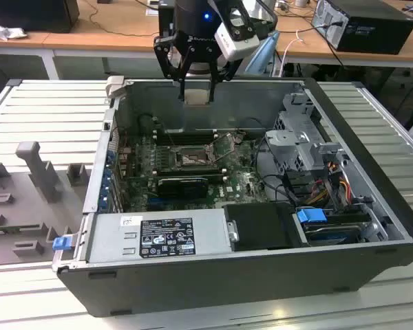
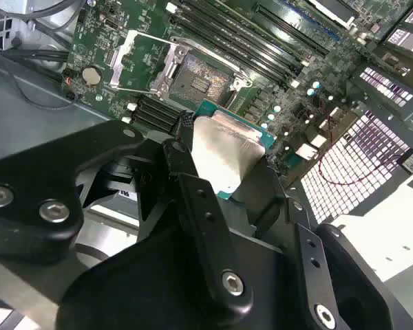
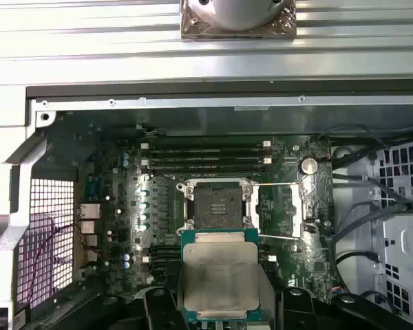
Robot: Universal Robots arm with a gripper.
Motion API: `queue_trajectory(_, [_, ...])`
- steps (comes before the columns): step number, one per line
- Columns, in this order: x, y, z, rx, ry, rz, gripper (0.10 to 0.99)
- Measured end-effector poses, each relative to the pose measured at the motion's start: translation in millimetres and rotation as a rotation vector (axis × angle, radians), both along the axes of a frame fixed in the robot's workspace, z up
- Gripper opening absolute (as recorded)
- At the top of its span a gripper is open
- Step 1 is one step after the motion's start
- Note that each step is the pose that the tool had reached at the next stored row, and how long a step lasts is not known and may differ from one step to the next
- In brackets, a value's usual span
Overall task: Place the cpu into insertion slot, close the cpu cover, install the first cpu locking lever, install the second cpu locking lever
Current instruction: 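Place the cpu into insertion slot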
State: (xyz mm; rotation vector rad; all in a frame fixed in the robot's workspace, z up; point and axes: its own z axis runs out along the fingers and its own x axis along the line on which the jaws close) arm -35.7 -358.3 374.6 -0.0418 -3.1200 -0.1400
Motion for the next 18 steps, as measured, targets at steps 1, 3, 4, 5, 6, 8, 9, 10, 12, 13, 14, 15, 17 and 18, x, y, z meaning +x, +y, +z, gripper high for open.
queue_trajectory(1, [0.0,0.0,0.0,0.000,-0.0001,-0.004,0.525])
queue_trajectory(3, [0.0,0.0,0.0,0.000,0.0000,-0.015,0.525])
queue_trajectory(4, [0.0,0.0,0.0,0.000,0.0000,-0.022,0.525])
queue_trajectory(5, [0.0,0.0,0.0,0.000,0.0000,-0.028,0.525])
queue_trajectory(6, [0.0,0.0,0.0,0.000,0.0000,-0.035,0.525])
queue_trajectory(8, [0.0,0.0,0.0,0.000,0.0000,-0.045,0.525])
queue_trajectory(9, [0.0,0.0,0.0,0.000,0.0000,-0.051,0.525])
queue_trajectory(10, [0.0,0.0,0.0,0.000,0.0000,-0.055,0.525])
queue_trajectory(12, [0.0,0.0,-0.1,0.000,0.0000,-0.073,0.525])
queue_trajectory(13, [0.0,0.0,-0.1,0.000,0.0000,-0.083,0.525])
queue_trajectory(14, [0.0,0.0,-0.2,0.000,-0.0001,-0.089,0.525])
queue_trajectory(15, [0.0,0.0,-0.2,0.000,0.0000,-0.100,0.525])
queue_trajectory(17, [0.0,0.0,-0.3,0.000,0.0000,-0.112,0.525])
queue_trajectory(18, [0.0,0.0,-0.3,0.000,0.0000,-0.124,0.525])
